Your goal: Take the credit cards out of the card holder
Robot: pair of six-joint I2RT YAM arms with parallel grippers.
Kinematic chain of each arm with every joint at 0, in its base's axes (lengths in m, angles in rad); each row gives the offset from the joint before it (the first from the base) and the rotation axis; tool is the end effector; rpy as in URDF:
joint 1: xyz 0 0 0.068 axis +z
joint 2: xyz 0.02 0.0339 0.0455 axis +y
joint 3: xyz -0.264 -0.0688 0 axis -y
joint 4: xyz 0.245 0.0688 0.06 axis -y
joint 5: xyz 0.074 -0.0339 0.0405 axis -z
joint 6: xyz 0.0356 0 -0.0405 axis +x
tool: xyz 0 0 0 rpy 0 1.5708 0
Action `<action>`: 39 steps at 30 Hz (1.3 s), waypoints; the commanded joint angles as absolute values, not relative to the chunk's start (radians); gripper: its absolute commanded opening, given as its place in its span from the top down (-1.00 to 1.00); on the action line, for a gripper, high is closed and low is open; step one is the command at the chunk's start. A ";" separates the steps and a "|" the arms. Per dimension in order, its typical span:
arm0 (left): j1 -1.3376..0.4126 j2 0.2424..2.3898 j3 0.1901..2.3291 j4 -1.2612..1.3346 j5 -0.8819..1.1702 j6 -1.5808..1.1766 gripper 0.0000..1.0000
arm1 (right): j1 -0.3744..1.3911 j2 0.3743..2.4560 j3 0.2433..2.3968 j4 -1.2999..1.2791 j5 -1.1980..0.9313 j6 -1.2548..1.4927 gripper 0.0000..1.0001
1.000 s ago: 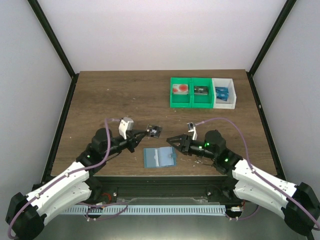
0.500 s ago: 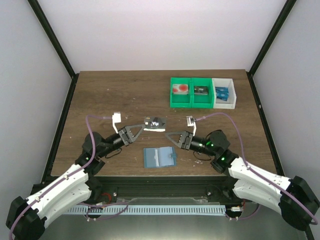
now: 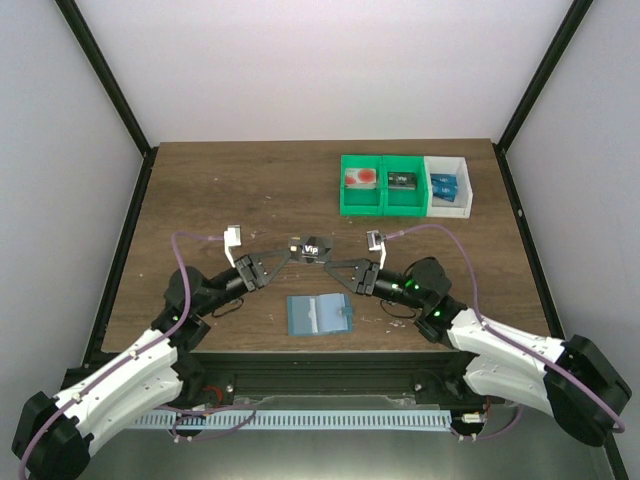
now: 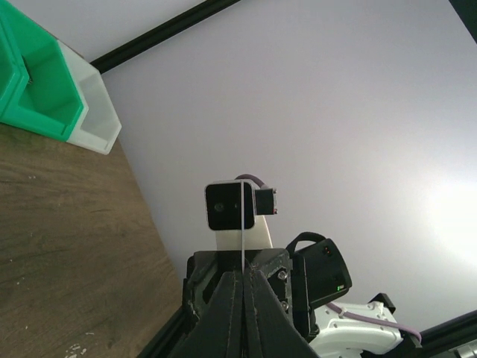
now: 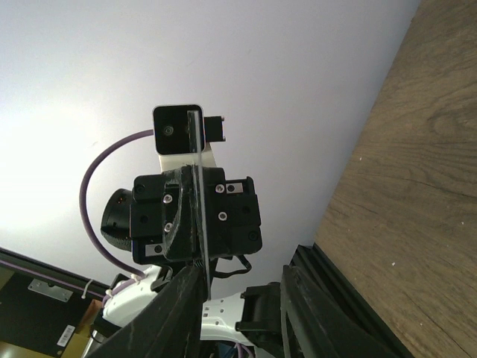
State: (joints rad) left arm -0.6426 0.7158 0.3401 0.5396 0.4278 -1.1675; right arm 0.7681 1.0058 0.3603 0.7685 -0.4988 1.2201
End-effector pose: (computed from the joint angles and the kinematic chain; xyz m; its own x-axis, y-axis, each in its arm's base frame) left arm 0.1318 -0.1171 0.2700 -0.7516 -0.4827 -0.4495 0.4627 0.0997 -0.8809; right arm 0.1427 0.1616 0.2499 -0.8633 0.3127 -0.3961 -0.4098 0.0236 0.9119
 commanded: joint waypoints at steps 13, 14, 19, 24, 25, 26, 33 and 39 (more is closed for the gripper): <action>-0.628 0.700 0.294 0.554 0.432 -1.178 0.85 | 0.765 1.054 0.384 0.916 -0.470 1.252 0.99; -0.627 0.697 0.295 0.545 0.429 -1.167 0.63 | 0.765 1.052 0.383 0.914 -0.469 1.252 0.99; -0.621 0.685 0.337 0.434 0.413 -1.063 -0.25 | 0.757 1.004 0.439 0.694 -0.455 1.154 0.99; -0.615 0.689 0.384 0.251 0.340 -0.804 -0.98 | 0.648 0.937 0.497 0.496 -0.458 1.018 0.99; -0.614 0.693 0.390 0.214 0.332 -0.748 -0.99 | 0.605 0.932 0.506 0.469 -0.488 1.004 0.99; -0.612 0.696 0.397 0.185 0.328 -0.698 -1.00 | 0.556 0.933 0.524 0.432 -0.522 0.967 0.99; -0.611 0.686 0.474 -0.001 0.287 -0.362 -1.00 | 0.309 1.068 0.851 -0.048 -0.572 0.592 0.99; -0.612 0.638 0.465 -0.041 0.278 -0.140 -1.00 | 0.131 1.236 1.015 -0.189 -0.557 0.470 0.99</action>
